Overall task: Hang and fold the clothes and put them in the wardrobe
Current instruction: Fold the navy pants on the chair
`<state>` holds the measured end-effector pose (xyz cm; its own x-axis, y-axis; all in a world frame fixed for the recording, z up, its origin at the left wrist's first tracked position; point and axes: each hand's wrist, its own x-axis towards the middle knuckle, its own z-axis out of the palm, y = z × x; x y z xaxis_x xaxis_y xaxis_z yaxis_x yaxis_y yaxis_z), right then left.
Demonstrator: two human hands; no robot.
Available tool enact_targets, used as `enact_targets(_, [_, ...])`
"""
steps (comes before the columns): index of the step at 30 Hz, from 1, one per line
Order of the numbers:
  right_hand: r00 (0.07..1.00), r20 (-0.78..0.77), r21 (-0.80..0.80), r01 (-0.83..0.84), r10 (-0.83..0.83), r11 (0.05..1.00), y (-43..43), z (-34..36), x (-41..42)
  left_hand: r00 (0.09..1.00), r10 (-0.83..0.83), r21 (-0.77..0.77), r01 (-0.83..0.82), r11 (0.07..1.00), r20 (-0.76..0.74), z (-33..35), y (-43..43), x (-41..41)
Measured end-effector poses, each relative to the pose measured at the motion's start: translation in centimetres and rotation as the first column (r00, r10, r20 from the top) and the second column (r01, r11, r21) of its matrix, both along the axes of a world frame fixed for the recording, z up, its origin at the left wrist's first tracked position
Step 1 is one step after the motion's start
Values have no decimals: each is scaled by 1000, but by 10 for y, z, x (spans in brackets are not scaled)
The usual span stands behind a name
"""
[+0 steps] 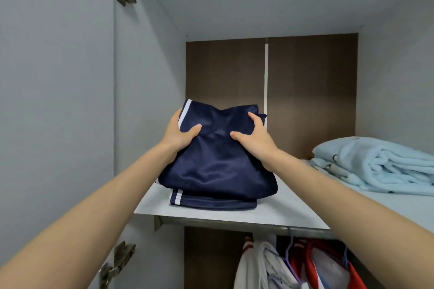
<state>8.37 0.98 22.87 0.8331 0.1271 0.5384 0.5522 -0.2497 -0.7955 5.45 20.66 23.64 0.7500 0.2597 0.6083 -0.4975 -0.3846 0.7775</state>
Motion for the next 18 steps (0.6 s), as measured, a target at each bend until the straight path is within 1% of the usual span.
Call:
enact_targets(3, [1000, -30, 23, -8, 9, 1000, 27, -13, 43, 997, 62, 37, -61, 997, -46, -9, 23, 51])
enact_targets(5, [999, -43, 10, -5, 6, 1000, 46, -25, 69, 988, 134, 97, -127, 987, -78, -17, 37, 79])
enact_targets(7, [998, -67, -39, -9, 6, 999, 64, -38, 93, 961, 242, 218, -209, 953, -136, -27, 51, 101])
enact_targets(10, [990, -140, -122, -25, 8, 992, 89, -54, 116, 889, 400, 457, -267, 848, -222, -45, 68, 124])
enact_targets(12, [973, -232, -140, -46, 13, 989, 102, -60, 126, 817, 514, 609, -275, 744, -259, -55, 77, 132])
enact_targets(13, [961, -275, -158, -43, -2, 986, 108, -62, 130, 774, 586, 693, -284, 662, -242, -57, 79, 133])
enact_targets(14, [952, -304, -202, -25, -39, 979, 112, -63, 132, 739, 651, 779, -301, 550, -175, -58, 80, 133])
enact_targets(15, [946, -308, -287, 11, -103, 958, 113, -62, 133, 720, 692, 855, -320, 409, -61, -58, 80, 133])
enact_targets(16, [943, -274, -416, 64, -191, 907, 113, -60, 132, 727, 685, 884, -347, 312, 44, -58, 78, 134])
enact_targets(17, [937, -210, -550, 123, -279, 826, 111, -58, 129, 751, 653, 887, -362, 288, 94, -56, 74, 134])
enact_targets(18, [933, -134, -648, 173, -335, 742, 108, -56, 125, 778, 623, 884, -342, 319, 76, -52, 70, 134])
